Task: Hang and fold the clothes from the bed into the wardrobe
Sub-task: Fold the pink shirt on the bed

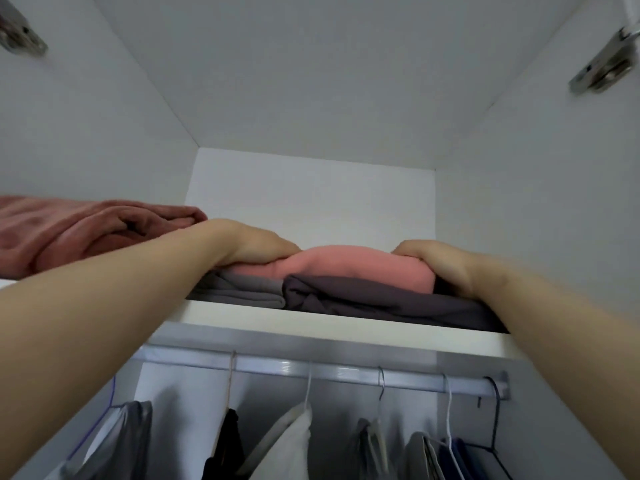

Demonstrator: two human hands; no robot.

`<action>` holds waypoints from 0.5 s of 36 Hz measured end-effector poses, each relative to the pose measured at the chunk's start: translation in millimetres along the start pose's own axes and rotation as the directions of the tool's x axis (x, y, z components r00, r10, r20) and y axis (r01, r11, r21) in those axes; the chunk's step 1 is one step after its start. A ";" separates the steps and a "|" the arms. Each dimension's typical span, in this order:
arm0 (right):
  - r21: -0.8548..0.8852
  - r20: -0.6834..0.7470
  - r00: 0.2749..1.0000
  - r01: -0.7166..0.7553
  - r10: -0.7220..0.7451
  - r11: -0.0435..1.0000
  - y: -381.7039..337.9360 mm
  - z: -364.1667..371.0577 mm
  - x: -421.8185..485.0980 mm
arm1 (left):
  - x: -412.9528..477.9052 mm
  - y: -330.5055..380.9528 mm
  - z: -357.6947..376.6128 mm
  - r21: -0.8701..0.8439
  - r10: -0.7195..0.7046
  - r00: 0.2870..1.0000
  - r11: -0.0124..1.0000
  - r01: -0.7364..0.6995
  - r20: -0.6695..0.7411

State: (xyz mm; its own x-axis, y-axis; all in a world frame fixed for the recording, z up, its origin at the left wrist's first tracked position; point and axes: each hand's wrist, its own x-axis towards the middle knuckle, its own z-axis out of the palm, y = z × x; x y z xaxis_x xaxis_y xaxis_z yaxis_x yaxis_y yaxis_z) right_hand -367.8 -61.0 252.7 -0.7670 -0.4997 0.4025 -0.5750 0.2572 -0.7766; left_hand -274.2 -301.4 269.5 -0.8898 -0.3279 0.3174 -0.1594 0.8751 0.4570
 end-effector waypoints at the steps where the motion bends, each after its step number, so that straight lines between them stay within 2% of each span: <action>1: -0.027 -0.020 1.000 -0.007 0.006 1.000 -1.0 0.8 -1.2 | 1.9 -0.6 0.2 0.042 0.003 1.000 0.999 -0.003 0.019; 4: -0.205 -0.084 0.996 -0.009 -0.008 0.979 -6.3 4.2 -5.9 | -3.0 12.4 -3.5 0.102 -0.021 1.000 0.995 0.020 0.003; 6: -0.348 -0.151 0.985 0.024 -0.082 0.937 -14.3 3.2 -8.9 | -6.5 32.8 -6.3 0.063 0.098 0.991 0.994 -0.093 -0.093; 8: -0.421 -0.223 0.951 0.104 -0.214 0.901 -19.6 2.6 -10.4 | -10.5 51.9 -2.6 -0.072 0.201 0.970 0.975 -0.212 -0.139; 10: -0.399 -0.226 0.934 0.170 -0.276 0.901 -15.6 5.2 -14.6 | -14.0 57.4 10.1 -0.162 0.143 0.989 0.976 -0.147 -0.033; 12: -0.373 -0.191 0.957 0.136 -0.219 0.918 -5.2 8.9 -22.1 | -20.7 57.1 25.3 -0.170 0.066 0.992 0.984 -0.048 0.105; 13: -0.381 -0.181 0.965 0.111 -0.192 0.918 -0.2 10.1 -25.6 | -23.0 56.9 30.9 -0.178 0.048 0.992 0.984 -0.026 0.121; 15: -0.419 -0.185 0.964 0.098 -0.191 0.903 4.5 11.0 -29.6 | -28.4 59.5 34.8 -0.175 0.064 0.995 0.983 -0.050 0.078; 18: -0.507 -0.193 0.956 0.097 -0.222 0.856 2.5 12.3 -32.5 | -29.8 59.7 36.3 -0.027 0.155 0.985 0.987 -0.157 -0.072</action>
State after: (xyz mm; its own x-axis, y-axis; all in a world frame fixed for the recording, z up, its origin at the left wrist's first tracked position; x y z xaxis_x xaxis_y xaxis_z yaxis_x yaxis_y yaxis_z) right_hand -340.8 -54.3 231.7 -0.6601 -0.3753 0.6508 -0.7112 0.5912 -0.3804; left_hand -272.7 -226.4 257.2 -0.8707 -0.2131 0.4432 -0.0060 0.9058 0.4236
